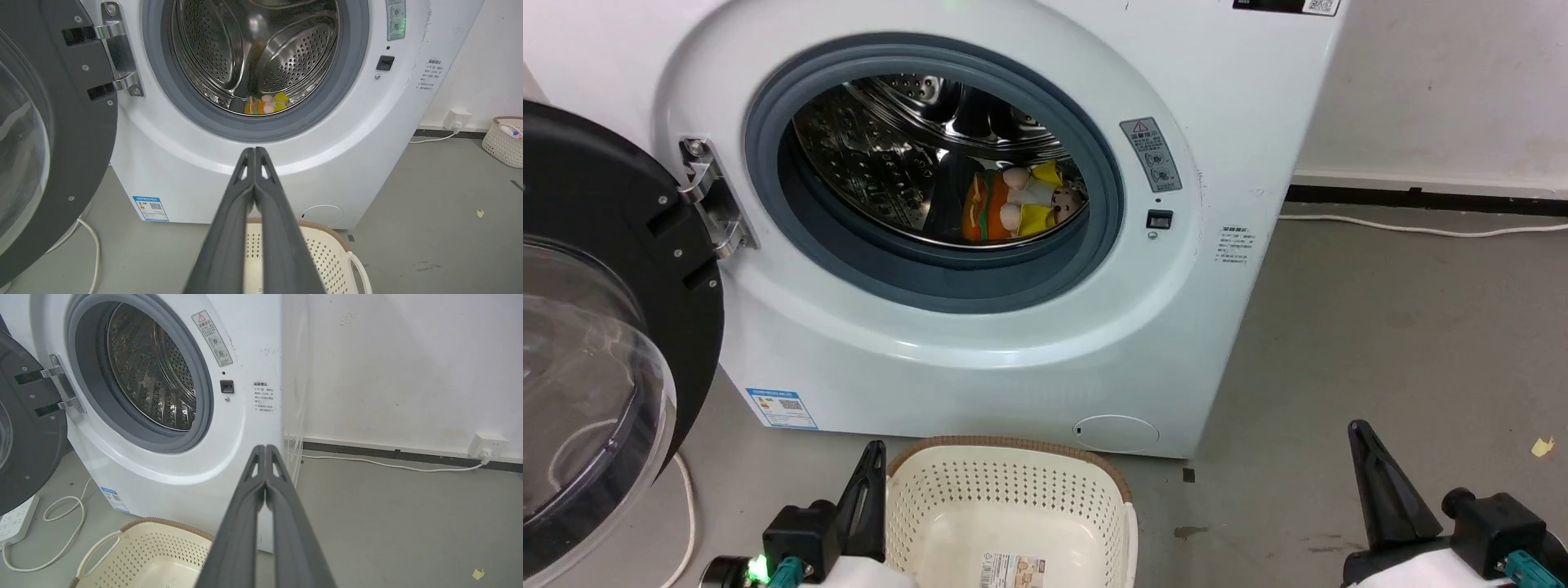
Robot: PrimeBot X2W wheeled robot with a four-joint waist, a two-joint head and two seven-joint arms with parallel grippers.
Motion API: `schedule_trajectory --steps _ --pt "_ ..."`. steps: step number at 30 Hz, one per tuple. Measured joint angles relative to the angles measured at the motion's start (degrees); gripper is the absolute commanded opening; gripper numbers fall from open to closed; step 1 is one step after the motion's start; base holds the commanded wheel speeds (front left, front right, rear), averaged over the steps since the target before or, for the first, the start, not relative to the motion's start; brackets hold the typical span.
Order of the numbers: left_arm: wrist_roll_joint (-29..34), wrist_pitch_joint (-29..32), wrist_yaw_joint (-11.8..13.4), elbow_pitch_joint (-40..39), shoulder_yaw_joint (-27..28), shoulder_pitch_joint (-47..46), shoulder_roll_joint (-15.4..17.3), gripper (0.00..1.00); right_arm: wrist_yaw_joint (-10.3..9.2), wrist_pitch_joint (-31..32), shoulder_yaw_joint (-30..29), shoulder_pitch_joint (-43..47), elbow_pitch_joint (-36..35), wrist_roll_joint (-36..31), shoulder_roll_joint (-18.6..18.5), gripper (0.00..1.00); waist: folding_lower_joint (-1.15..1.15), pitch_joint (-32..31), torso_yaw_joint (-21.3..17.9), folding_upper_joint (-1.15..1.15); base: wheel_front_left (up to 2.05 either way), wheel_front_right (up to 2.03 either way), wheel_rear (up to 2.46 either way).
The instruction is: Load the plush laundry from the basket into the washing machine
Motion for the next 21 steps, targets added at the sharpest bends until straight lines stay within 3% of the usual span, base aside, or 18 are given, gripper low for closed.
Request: schedule_trajectory --steps 21 --pt "1.96 2.48 -0.98 -1.64 1.93 -0.02 -0.83 0.00 0.00 2.52 0.34 -0.48 -0.48 -1.03 0.00 0.00 0.00 -0.16 -0.05 0.00 0.00 0.00 0.00"
